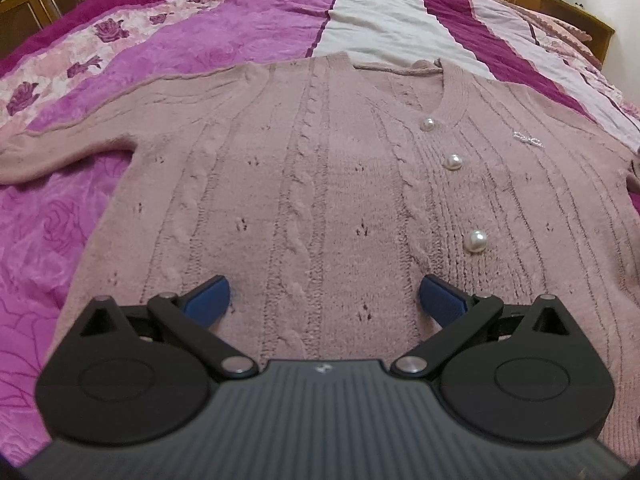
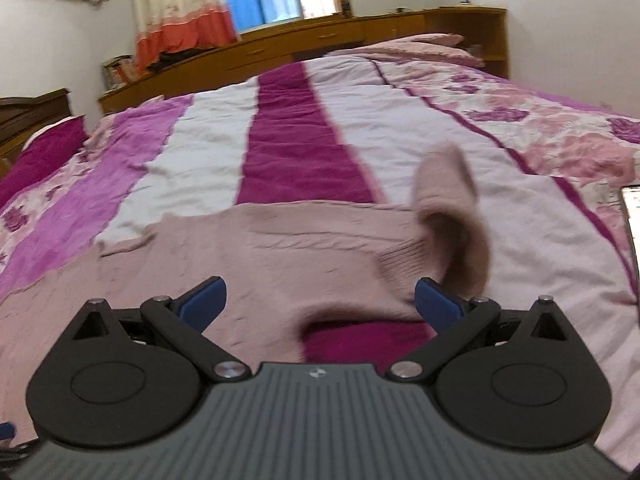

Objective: Fold small clothes
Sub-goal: 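Move the right tool to the bunched sleeve and close on its cuff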

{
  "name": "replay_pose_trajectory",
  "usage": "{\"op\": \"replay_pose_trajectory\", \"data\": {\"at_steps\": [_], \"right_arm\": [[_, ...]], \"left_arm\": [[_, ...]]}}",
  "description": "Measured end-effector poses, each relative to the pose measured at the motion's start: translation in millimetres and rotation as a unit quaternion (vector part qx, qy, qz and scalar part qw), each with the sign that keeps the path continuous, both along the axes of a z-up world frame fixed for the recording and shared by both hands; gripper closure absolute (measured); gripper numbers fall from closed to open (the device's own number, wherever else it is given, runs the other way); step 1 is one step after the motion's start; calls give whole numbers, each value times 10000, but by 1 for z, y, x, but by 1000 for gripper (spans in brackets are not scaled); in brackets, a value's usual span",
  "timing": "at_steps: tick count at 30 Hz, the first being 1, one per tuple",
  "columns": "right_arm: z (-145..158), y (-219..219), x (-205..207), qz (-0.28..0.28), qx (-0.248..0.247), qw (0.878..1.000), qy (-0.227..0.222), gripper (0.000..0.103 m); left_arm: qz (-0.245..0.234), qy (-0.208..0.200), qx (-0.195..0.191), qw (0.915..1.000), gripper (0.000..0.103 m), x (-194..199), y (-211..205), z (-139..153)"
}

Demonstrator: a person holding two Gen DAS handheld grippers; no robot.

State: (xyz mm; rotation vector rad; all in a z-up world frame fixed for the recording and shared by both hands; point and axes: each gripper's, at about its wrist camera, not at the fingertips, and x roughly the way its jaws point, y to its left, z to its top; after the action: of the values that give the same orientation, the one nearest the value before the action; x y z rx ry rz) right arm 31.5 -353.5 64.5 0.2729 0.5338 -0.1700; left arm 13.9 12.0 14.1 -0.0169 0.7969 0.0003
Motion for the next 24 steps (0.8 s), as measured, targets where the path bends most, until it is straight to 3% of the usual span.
{"op": "replay_pose_trajectory", "data": {"at_steps": [5,17,21,23,24], "right_arm": [[-6,-31,8,-307,-61,9995,5,1],[-39,-64,33,-876,83,9954,365,30],[-50,-74,41,-1058,285,9930,445,48],[-50,-76,42,-1051,323,9931,406,64],[-49,-77,42,-1015,321,9935,403,78]], "left_arm": [[-16,-39,159,9999,0,0,-5,-3],[-55,-143,243,9996,0,-1,-9,-7],[-62,-156,251,9995,0,-1,-9,-7],[-63,-157,246,9996,0,-1,-9,-7],[-62,-158,248,9995,0,-1,-9,-7]]}}
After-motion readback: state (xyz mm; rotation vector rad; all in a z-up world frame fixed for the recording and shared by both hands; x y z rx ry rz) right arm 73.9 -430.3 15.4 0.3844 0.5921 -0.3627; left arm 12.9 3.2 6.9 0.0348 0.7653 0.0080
